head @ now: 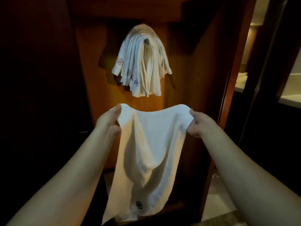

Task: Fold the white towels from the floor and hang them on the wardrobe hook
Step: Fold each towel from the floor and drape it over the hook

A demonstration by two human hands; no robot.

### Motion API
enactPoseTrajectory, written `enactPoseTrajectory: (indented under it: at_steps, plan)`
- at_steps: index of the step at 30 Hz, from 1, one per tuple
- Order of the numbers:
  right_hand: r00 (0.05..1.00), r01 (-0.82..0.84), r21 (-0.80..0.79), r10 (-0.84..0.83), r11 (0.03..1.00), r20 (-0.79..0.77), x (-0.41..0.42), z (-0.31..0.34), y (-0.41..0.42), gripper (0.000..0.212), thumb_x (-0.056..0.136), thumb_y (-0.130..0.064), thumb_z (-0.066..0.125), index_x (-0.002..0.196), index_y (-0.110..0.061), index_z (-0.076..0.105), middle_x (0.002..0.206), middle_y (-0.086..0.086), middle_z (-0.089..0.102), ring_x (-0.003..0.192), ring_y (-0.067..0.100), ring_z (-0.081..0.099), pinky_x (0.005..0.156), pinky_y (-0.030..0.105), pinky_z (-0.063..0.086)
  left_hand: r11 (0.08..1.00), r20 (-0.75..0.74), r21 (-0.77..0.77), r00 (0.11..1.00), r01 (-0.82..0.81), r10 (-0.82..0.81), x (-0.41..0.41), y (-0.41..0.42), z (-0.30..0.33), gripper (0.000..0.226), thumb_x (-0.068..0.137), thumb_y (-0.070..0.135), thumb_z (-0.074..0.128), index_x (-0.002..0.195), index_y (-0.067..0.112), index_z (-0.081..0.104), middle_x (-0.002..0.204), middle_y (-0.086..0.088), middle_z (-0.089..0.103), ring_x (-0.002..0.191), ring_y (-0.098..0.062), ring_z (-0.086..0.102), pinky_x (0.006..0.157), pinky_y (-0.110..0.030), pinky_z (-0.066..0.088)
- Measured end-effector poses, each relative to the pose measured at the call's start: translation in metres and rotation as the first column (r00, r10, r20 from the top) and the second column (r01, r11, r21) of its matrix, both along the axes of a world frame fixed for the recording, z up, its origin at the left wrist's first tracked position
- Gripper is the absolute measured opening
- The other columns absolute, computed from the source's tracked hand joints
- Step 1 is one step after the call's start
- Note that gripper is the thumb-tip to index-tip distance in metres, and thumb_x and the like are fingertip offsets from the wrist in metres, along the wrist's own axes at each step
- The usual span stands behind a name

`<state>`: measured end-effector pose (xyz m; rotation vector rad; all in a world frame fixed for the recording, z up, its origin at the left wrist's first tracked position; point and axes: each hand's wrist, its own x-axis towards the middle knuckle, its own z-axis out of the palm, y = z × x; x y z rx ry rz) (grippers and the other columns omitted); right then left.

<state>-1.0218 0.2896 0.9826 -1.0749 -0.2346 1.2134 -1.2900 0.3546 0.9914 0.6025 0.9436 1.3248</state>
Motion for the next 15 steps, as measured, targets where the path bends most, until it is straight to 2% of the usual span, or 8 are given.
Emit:
enactPoseTrajectory:
  at_steps: [2, 3, 5, 6, 8, 10, 12, 15]
  plan:
    - [0.996, -0.065, 0.087, 0.069, 0.994, -0.047, -0.037, -0.003, -0.012, 0.035, 0.108, -0.03, 0.047, 0.101, 0.001, 0.06, 0.084, 0.016, 0.077, 0.068, 0.031, 0.075, 0.074, 0.043, 0.052, 1.0, 0.035, -0.003, 0.999, 0.022, -0.022, 0.017, -0.016, -0.005, 0.023, 0.08, 0.022, 0.084, 0.093, 0.009, 0.071, 0.077, -0.011, 0.077, 0.063, -0.029, 0.075, 0.058, -0.046, 0.062]
    - [0.997, -0.071, 0.138, 0.072, 0.988, -0.009, -0.054, -0.007, -0.017, 0.035, 0.108, -0.031, 0.047, 0.112, 0.001, 0.059, 0.094, 0.014, 0.076, 0.083, 0.03, 0.077, 0.082, 0.043, 0.053, 0.999, 0.047, 0.012, 0.998, 0.049, -0.049, 0.026, -0.024, -0.006, 0.024, 0.08, 0.022, 0.083, 0.097, 0.008, 0.071, 0.08, -0.011, 0.078, 0.068, -0.03, 0.076, 0.06, -0.047, 0.062]
    - [0.991, -0.059, 0.223, 0.03, 0.973, 0.133, -0.083, -0.014, -0.023, 0.042, 0.105, -0.033, 0.052, 0.136, -0.005, 0.053, 0.126, 0.011, 0.067, 0.119, 0.032, 0.066, 0.101, 0.047, 0.052, 0.987, 0.075, 0.08, 0.986, 0.141, -0.147, 0.043, -0.042, -0.009, 0.023, 0.087, 0.021, 0.077, 0.102, 0.006, 0.07, 0.08, -0.012, 0.078, 0.071, -0.028, 0.076, 0.056, -0.043, 0.061]
    - [0.983, -0.065, 0.246, 0.02, 0.967, 0.182, -0.095, -0.016, -0.027, 0.043, 0.104, -0.035, 0.054, 0.139, -0.01, 0.053, 0.132, 0.011, 0.065, 0.121, 0.033, 0.064, 0.105, 0.049, 0.051, 0.977, 0.079, 0.107, 0.978, 0.184, -0.192, 0.05, -0.05, -0.01, 0.022, 0.089, 0.021, 0.074, 0.104, 0.005, 0.069, 0.081, -0.013, 0.077, 0.073, -0.028, 0.077, 0.056, -0.042, 0.061]
    - [0.961, -0.105, 0.258, 0.032, 0.96, 0.273, -0.111, -0.017, -0.035, 0.038, 0.102, -0.042, 0.055, 0.134, -0.022, 0.06, 0.123, 0.006, 0.071, 0.111, 0.028, 0.07, 0.099, 0.049, 0.055, 0.963, 0.076, 0.153, 0.969, 0.223, -0.237, 0.055, -0.063, -0.011, 0.022, 0.091, 0.021, 0.072, 0.107, 0.007, 0.067, 0.085, -0.015, 0.077, 0.08, -0.032, 0.077, 0.063, -0.044, 0.062]
    - [0.911, -0.121, 0.292, -0.011, 0.949, 0.413, -0.119, -0.018, -0.04, 0.031, 0.103, -0.044, 0.054, 0.128, -0.029, 0.066, 0.114, -0.002, 0.075, 0.103, 0.018, 0.073, 0.091, 0.04, 0.061, 0.944, 0.041, 0.223, 0.966, 0.242, -0.257, 0.053, -0.071, -0.013, 0.023, 0.093, 0.026, 0.07, 0.11, 0.011, 0.066, 0.09, -0.012, 0.077, 0.087, -0.032, 0.076, 0.071, -0.045, 0.062]
    - [0.86, -0.125, 0.349, -0.074, 0.929, 0.505, -0.123, -0.019, -0.044, 0.029, 0.105, -0.042, 0.051, 0.126, -0.031, 0.068, 0.116, -0.004, 0.074, 0.106, 0.014, 0.071, 0.09, 0.035, 0.061, 0.91, -0.065, 0.3, 0.958, 0.287, -0.28, 0.049, -0.078, -0.015, 0.024, 0.096, 0.032, 0.065, 0.113, 0.016, 0.068, 0.096, -0.008, 0.078, 0.092, -0.025, 0.076, 0.072, -0.037, 0.062]
    - [0.791, -0.169, 0.383, -0.107, 0.908, 0.603, -0.128, -0.024, -0.048, 0.03, 0.106, -0.044, 0.044, 0.127, -0.037, 0.065, 0.119, -0.008, 0.072, 0.112, 0.009, 0.067, 0.099, 0.039, 0.056, 0.845, -0.291, 0.383, 0.917, 0.373, -0.273, 0.045, -0.086, -0.017, 0.023, 0.102, 0.036, 0.055, 0.115, 0.024, 0.071, 0.105, -0.003, 0.077, 0.101, -0.015, 0.074, 0.079, -0.03, 0.058]
